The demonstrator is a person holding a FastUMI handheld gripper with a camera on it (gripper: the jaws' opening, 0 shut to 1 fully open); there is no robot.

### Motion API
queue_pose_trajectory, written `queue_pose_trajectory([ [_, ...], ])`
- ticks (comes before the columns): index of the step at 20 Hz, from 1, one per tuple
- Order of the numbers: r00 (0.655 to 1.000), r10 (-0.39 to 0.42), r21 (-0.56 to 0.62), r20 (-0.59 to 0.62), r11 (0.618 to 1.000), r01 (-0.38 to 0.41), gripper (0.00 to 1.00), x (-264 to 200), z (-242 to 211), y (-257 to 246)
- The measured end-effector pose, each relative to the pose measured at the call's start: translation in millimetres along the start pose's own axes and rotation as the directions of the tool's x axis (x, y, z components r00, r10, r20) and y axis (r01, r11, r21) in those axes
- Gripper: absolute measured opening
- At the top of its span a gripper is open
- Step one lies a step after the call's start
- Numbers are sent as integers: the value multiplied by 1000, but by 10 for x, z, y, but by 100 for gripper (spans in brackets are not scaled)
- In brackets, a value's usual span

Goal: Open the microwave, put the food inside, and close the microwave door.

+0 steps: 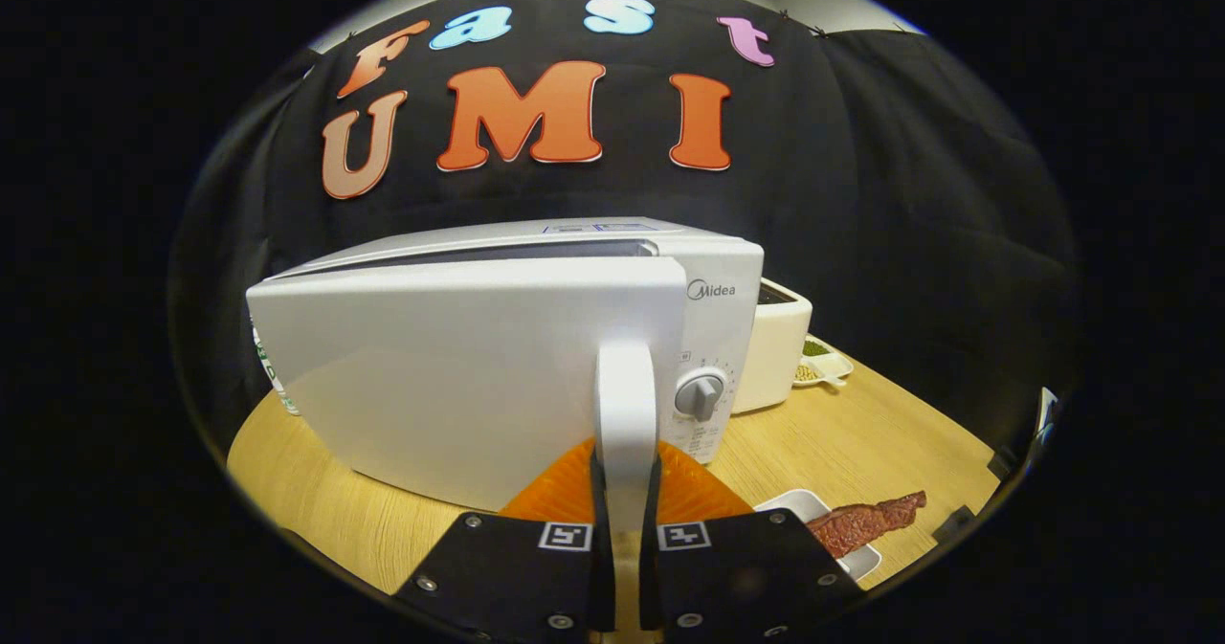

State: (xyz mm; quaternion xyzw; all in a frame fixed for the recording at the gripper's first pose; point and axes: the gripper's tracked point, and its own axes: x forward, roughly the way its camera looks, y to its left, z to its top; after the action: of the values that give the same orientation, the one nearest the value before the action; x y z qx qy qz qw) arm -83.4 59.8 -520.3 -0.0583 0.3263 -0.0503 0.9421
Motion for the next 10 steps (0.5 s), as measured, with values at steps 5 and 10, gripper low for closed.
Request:
queue_pose_trajectory([
  [5,999,33,-38,10,999,-32,10,-411,-139,96],
  [10,997,76,-54,12,996,-75,10,-732,-263,223],
])
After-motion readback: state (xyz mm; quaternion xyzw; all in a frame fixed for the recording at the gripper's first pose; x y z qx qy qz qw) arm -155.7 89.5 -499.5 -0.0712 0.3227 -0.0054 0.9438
